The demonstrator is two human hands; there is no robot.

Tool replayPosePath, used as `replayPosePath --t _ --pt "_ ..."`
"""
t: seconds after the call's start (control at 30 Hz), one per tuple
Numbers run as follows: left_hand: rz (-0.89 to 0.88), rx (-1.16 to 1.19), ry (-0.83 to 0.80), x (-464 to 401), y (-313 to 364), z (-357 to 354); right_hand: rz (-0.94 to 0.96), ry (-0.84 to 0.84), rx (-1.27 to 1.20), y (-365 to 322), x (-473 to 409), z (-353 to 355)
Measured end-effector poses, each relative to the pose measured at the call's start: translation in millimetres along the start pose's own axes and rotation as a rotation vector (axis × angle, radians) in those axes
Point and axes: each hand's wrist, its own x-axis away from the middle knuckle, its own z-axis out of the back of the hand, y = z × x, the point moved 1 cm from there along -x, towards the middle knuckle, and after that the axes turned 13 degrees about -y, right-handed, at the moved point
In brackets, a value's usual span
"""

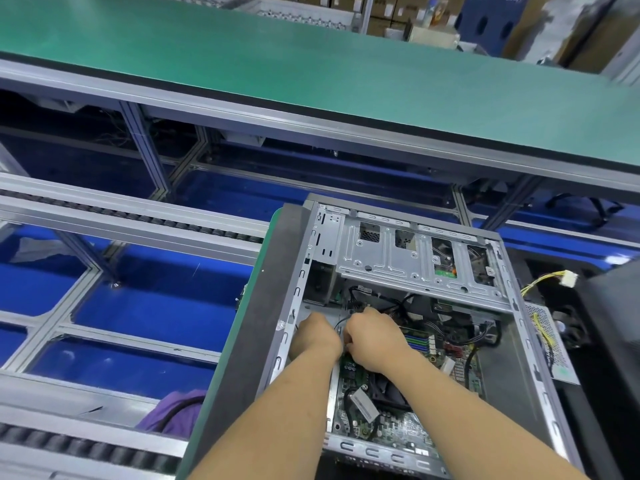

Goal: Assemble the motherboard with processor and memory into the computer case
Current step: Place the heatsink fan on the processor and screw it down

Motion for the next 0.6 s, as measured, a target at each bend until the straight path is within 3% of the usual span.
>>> replayPosePath --t 0.33,0.43,0.5,0.6 --pt "-0.055 -0.021 -0.008 9 3 3 -0.009 -0.027 -0.053 -7 9 3" --pt "-0.223 0.05 0.094 15 14 7 0.104 0.133 -0.238 13 27 7" --pt "-0.408 0.063 0.074 17 22 3 0.064 0.223 -0.327 41 47 9" --pt "-0.596 -0.036 -0.126 20 26 -8 -0.054 0.01 -0.405 72 73 1"
